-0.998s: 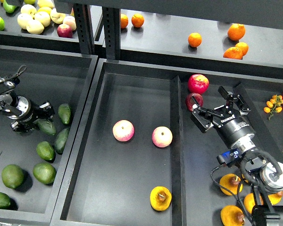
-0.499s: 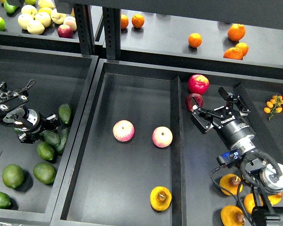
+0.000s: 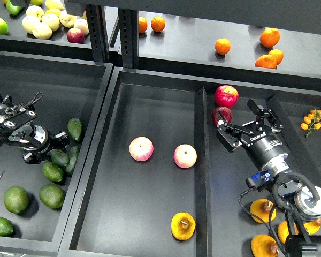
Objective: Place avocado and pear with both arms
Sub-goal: 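Open the left gripper to drop the avocado among the avocados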
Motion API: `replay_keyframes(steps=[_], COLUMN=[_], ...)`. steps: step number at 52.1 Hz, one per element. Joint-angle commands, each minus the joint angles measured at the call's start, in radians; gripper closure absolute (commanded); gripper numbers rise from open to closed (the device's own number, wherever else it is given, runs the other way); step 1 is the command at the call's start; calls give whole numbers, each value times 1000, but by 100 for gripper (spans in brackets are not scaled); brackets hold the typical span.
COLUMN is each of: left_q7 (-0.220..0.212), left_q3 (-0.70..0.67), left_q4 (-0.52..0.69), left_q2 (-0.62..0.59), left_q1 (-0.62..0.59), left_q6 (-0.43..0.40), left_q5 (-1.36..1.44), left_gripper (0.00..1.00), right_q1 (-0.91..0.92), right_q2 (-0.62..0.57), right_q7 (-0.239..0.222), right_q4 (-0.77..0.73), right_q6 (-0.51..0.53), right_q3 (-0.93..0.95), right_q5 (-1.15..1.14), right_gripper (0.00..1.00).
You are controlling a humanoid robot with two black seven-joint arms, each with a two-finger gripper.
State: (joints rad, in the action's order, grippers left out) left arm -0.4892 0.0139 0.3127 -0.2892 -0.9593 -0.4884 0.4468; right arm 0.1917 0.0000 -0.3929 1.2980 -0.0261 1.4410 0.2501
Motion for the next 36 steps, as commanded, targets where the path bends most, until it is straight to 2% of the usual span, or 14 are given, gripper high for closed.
replay_keyframes(steps=[1,15,28,36], left_q7=[0,0,0,0], left_q3=[0,-2,-15,-57], left_q4=[0,19,68,106], left_q2=[1,2,-24,-70], left_q1=[-1,-12,-58,-87], left_q6=[0,0,0,0], left_q5=[0,-2,-6,-10], left_gripper=[38,25,5,3], right_q1=[0,0,0,0], right_q2=[0,0,0,0], right_q7=[-1,-1,-1,-1], right_q4=[0,0,0,0], right_q6=[0,0,0,0], right_q3=[1,1,-1,-2], right_q5=[0,-2,0,0], right_gripper=[0,0,0,0])
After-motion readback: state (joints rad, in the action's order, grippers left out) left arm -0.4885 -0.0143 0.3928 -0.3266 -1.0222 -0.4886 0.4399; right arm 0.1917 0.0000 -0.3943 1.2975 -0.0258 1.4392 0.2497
